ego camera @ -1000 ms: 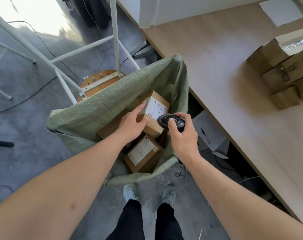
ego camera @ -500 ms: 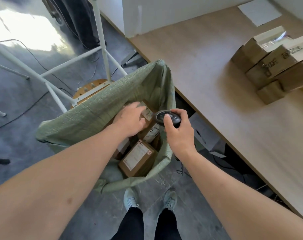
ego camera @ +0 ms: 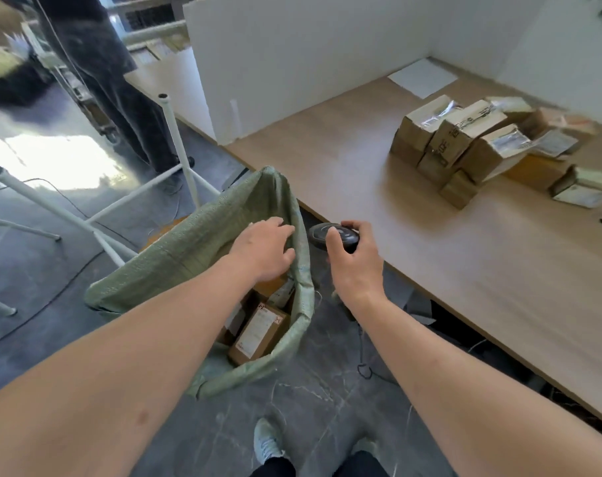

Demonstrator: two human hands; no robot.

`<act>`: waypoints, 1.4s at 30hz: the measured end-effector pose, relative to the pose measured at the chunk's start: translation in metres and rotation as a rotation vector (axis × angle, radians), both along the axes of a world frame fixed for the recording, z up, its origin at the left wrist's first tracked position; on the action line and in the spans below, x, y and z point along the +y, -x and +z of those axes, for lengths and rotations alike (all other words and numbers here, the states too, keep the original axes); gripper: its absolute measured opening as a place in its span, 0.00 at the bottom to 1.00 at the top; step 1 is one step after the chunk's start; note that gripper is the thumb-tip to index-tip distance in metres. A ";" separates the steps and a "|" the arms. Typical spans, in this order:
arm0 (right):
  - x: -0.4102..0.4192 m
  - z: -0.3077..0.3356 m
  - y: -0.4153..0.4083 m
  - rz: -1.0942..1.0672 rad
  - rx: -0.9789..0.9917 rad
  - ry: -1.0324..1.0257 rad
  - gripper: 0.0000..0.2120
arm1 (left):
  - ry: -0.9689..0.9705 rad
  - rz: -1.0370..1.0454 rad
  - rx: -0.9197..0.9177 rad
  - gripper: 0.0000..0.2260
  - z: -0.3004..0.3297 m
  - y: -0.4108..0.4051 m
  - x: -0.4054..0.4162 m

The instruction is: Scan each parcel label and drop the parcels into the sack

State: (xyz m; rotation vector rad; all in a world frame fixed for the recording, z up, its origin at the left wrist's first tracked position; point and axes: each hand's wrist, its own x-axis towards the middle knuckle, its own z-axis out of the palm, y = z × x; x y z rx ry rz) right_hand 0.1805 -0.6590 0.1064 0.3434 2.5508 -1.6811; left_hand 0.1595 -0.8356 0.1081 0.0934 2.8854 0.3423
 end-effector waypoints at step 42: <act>0.523 0.088 0.173 -0.786 0.222 -0.032 0.18 | -0.005 -0.756 0.199 0.25 0.102 0.276 0.579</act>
